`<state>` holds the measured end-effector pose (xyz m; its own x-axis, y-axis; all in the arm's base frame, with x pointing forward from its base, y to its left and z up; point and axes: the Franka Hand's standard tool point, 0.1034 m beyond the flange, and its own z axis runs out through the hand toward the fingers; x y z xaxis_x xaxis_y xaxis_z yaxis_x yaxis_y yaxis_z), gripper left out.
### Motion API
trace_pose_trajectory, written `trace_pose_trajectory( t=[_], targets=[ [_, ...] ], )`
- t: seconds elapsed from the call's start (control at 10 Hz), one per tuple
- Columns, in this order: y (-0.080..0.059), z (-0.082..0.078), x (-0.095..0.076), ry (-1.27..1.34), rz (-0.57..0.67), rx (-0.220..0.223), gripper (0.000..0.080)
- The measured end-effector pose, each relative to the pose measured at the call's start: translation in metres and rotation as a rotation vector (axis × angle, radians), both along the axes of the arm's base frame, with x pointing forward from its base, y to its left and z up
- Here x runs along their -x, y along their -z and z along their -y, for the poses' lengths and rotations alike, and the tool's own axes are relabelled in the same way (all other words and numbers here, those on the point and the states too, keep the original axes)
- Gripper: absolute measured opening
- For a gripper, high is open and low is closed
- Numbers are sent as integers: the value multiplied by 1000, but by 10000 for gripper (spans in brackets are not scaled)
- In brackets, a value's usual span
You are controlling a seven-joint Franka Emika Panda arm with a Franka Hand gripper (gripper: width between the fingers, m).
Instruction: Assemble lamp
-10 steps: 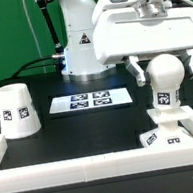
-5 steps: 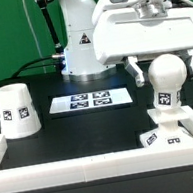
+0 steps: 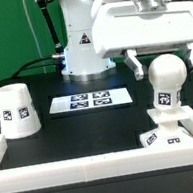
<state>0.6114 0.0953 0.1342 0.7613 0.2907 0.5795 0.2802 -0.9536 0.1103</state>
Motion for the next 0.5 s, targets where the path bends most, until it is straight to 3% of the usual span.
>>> trace_pose_trajectory(
  t=[0.4, 0.5],
  targets=[
    [7, 0, 2, 0, -29, 0, 698],
    [11, 6, 2, 6, -32, 4, 698]
  ],
)
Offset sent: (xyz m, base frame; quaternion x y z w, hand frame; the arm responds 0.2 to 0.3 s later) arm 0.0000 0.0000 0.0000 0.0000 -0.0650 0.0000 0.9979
